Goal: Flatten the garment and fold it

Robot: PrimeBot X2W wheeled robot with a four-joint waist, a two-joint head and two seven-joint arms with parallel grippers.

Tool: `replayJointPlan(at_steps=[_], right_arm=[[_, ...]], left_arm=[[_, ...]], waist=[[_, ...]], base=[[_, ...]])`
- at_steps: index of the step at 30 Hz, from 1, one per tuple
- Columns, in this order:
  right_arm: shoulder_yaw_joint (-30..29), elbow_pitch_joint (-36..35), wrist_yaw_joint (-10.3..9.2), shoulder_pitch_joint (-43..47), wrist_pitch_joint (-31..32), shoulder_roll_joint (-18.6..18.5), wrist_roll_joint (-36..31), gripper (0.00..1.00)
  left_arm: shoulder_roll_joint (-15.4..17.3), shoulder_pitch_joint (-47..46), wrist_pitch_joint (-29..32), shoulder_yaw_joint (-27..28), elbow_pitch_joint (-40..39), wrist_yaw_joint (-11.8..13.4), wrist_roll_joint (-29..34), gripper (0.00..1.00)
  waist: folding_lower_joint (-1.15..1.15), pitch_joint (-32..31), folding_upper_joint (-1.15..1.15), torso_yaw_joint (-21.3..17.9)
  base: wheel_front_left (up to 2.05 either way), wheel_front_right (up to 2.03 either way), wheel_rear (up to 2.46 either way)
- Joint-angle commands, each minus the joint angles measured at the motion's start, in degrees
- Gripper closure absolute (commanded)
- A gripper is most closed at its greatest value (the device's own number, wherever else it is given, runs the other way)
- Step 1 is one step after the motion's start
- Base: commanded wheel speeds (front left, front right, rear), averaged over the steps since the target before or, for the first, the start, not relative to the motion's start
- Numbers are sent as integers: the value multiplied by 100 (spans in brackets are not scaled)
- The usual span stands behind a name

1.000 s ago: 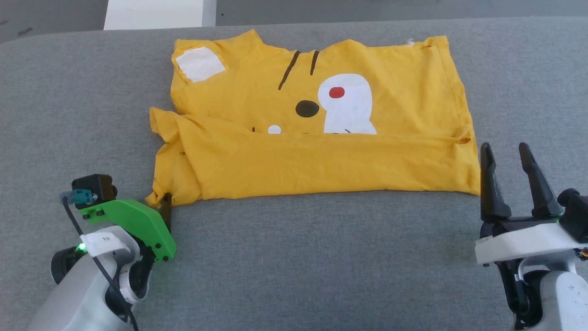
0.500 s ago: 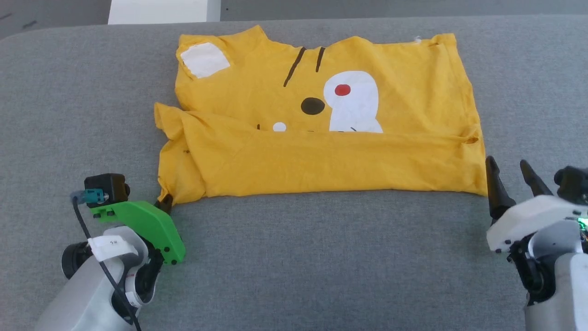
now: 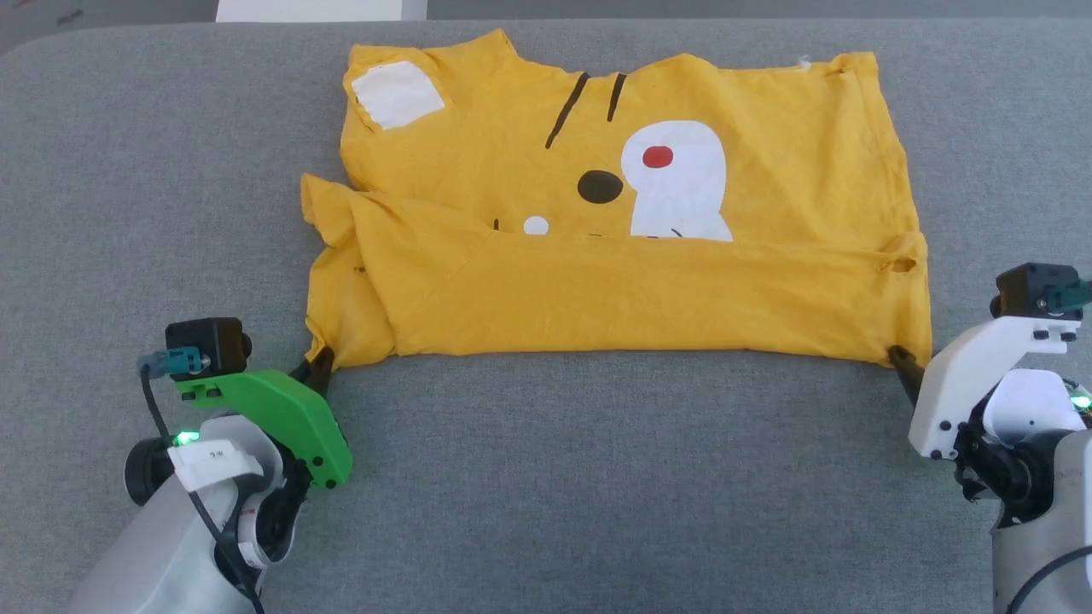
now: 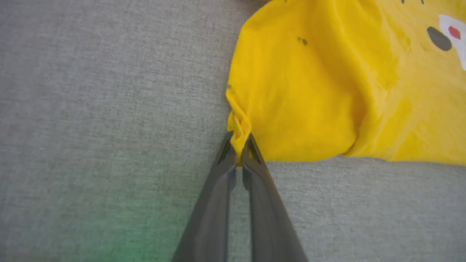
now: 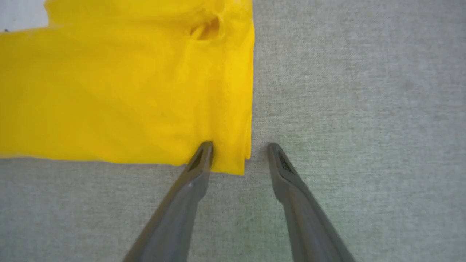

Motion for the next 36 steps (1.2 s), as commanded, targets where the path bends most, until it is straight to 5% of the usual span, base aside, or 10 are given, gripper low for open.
replayJointPlan(at_steps=[1,6,15,26,36], right_arm=[[87,-165,-8,46,-27,38,-17,100],[63,-399,-8,106,-905,38,75,100],[186,-644,-8,504,-2577,38,251,100],[-190,-1682,-8,1766,-1597,38,468,100],[-443,-1311,-8,2809,-616,38,912,100]], left_arm=[[-32,-66,-204,-38,116,-77,131,100],[-54,-165,-925,19,183,-175,436,100],[22,11,-2299,270,153,163,1120,100],[661,1180,-1736,123,-670,711,1280,100],[820,2001,-514,-417,-783,610,803,100]], waist=[[0,32,0,13],[0,-52,0,44],[0,-476,0,13],[0,-747,0,-12],[0,-748,0,31]], base=[[0,0,0],[0,0,0],[0,0,0],[0,0,0],[0,0,0]])
